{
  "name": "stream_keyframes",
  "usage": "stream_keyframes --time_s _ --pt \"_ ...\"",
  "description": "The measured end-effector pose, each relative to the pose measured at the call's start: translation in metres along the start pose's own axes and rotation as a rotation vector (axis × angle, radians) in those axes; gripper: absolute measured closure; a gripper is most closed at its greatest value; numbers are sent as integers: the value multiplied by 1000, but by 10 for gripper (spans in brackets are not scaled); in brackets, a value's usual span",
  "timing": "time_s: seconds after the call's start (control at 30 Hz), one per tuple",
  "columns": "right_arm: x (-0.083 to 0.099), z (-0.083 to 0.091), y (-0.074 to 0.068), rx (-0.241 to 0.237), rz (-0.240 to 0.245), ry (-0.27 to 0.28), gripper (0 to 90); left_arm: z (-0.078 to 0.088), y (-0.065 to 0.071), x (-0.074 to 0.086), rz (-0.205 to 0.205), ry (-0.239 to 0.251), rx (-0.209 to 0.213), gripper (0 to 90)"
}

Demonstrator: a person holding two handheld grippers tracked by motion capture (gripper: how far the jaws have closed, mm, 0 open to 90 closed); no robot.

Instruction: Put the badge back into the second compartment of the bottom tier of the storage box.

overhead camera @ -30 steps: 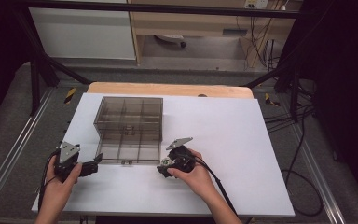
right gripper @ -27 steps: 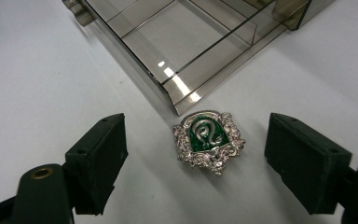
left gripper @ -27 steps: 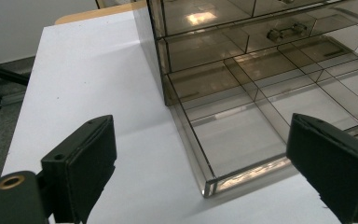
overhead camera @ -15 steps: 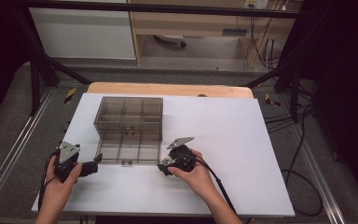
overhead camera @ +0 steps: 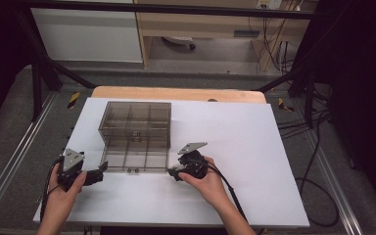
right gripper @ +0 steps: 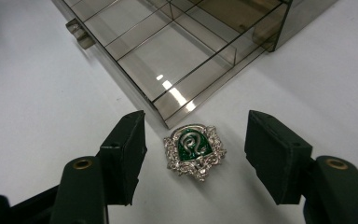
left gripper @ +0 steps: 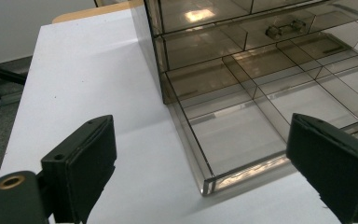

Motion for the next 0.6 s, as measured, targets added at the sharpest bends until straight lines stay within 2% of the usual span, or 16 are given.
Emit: stream_keyframes --time_s 0.2,0.37,0.6 --pt "3 -5 -1 -8 22 -32 402 0 1 0 -2 -3 5 86" --pt "4 -9 -1 -8 23 -47 402 0 1 0 -1 2 5 86" --pt "5 -11 -2 13 54 -60 436 0 1 0 -2 1 6 86"
Point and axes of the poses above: each handheld gripper's, and its own axes: z roughly backward along the jaws, x roughly out of its underside, y roughly to its right, the point moved 3 cm from there along -z, roughly forward along the jaws, and after that the axes turned 15 degrees about -x, right-handed, at the moved point
